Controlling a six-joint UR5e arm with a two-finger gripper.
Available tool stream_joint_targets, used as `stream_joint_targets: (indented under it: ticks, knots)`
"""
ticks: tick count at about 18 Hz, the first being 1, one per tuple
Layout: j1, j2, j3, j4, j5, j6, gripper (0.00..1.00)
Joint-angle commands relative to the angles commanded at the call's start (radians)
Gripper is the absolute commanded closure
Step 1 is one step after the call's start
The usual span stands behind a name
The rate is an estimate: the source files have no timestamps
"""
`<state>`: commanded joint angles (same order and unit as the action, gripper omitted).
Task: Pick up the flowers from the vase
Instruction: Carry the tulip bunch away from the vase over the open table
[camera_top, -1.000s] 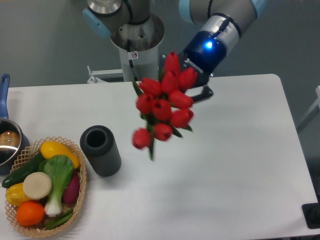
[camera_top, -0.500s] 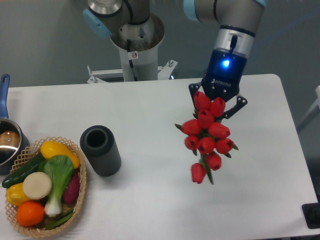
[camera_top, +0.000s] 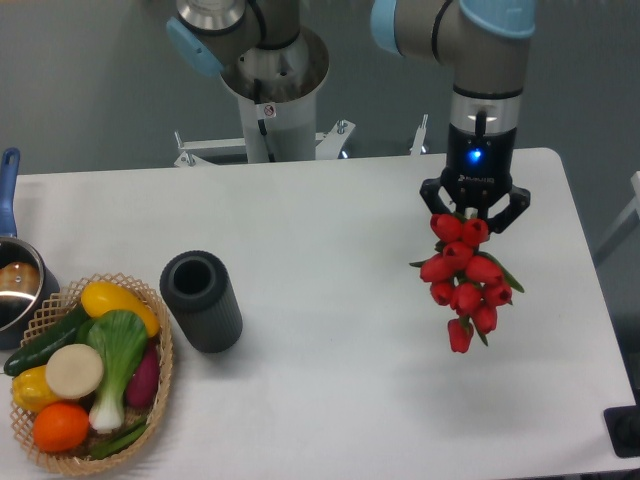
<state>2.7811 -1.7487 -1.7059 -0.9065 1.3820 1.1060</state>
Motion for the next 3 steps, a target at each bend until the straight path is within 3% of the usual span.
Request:
stream_joint_targets:
  ticks: [3]
  knots:
    - [-0.002, -0.021, 0.015, -0.032, 0.067, 0.002, 1.00]
